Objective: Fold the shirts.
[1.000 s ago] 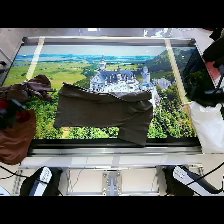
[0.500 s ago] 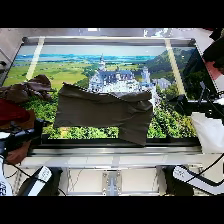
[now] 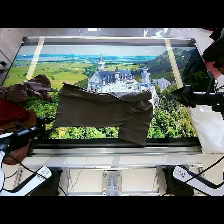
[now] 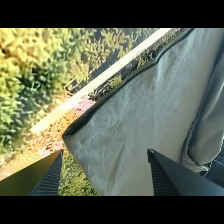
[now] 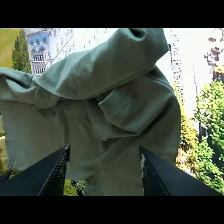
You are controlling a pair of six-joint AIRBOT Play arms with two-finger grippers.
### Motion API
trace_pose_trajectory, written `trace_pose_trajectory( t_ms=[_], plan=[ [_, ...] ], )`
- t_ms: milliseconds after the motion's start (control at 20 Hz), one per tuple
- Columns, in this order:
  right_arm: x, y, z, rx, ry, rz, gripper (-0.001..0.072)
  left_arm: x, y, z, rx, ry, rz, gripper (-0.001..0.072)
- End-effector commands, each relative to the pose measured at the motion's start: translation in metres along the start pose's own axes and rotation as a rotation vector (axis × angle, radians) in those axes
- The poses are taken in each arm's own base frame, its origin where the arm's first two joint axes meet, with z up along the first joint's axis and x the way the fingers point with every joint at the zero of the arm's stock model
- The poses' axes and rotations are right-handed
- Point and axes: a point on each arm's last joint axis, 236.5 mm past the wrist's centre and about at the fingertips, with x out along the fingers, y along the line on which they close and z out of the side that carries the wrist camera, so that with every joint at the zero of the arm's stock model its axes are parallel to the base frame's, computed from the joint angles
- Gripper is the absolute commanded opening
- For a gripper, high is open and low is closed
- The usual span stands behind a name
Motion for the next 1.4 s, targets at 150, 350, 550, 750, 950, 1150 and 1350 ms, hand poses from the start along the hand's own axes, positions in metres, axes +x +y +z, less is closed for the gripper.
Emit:
trace_pose_trajectory(
  t_ms=[150,350,550,750,950,1150,1350],
  plan=[
    [-0.008,0.012,0.008,-0.032,-0.019,0.010,0.0486,0.020,0.004,0.001,0.061,-0.031,0.052,0.0489],
    [-0.008,0.005,0.007,-0.042,-0.017,-0.021,0.0486,0.038,-0.007,-0.005,0.030,-0.035,0.029,0.0046],
    [-0.008,-0.070,-0.032,-0.043,0.129,-0.306,0.0486,0.038,-0.017,-0.002,0.057,-0.044,-0.004,0.0012],
    [0.041,-0.085,-0.091,0.155,0.244,-0.166,0.0486,0.038,-0.020,0.000,0.064,-0.049,-0.008,0.0011],
    [0.088,-0.098,-0.108,0.214,0.309,-0.116,0.0486,0.038,-0.020,0.000,0.064,-0.049,-0.008,0.0011],
    [0.128,-0.100,-0.119,0.144,0.326,-0.168,0.0485,0.038,-0.021,0.000,0.064,-0.049,-0.008,0.0011],
    [0.154,-0.084,-0.132,0.088,0.354,-0.166,0.0427,0.038,-0.021,0.000,0.098,-0.049,-0.007,0.0011]
  ],
)
